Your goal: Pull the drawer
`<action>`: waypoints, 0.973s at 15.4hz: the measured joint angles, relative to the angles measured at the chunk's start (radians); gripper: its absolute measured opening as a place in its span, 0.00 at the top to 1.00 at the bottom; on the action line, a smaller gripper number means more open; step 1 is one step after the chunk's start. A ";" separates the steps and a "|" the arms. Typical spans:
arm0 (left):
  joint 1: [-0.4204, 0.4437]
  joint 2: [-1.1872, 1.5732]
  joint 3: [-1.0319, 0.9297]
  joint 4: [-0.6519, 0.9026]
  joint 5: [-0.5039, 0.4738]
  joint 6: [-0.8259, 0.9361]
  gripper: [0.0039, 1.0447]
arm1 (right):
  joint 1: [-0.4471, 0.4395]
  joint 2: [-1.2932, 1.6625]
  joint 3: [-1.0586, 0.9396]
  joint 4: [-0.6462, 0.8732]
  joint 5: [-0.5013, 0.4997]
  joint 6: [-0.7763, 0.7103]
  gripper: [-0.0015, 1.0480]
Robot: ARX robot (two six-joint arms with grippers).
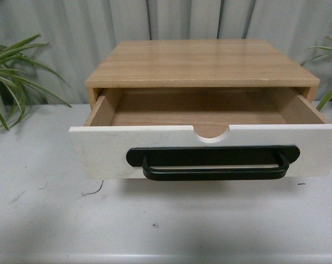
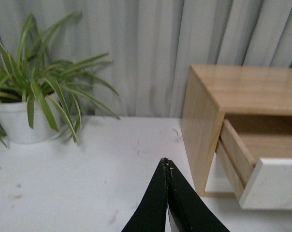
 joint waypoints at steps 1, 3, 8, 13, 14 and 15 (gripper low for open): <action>0.000 -0.027 -0.006 -0.060 -0.001 0.000 0.99 | 0.000 -0.016 -0.006 -0.035 0.000 -0.001 0.98; 0.000 -0.105 -0.006 -0.117 0.000 0.000 0.99 | 0.000 -0.077 -0.006 -0.080 0.000 0.000 0.98; 0.000 -0.262 -0.006 -0.264 0.000 0.000 0.99 | 0.000 -0.194 -0.006 -0.196 0.000 0.000 0.98; 0.000 -0.357 -0.006 -0.366 -0.001 0.000 0.99 | 0.000 -0.392 -0.006 -0.427 0.000 0.001 0.98; 0.000 -0.370 -0.006 -0.382 0.001 0.000 0.99 | 0.000 -0.407 -0.003 -0.406 0.001 0.003 0.98; 0.000 -0.387 -0.006 -0.392 0.000 0.000 0.99 | 0.000 -0.408 -0.006 -0.433 0.000 0.003 0.98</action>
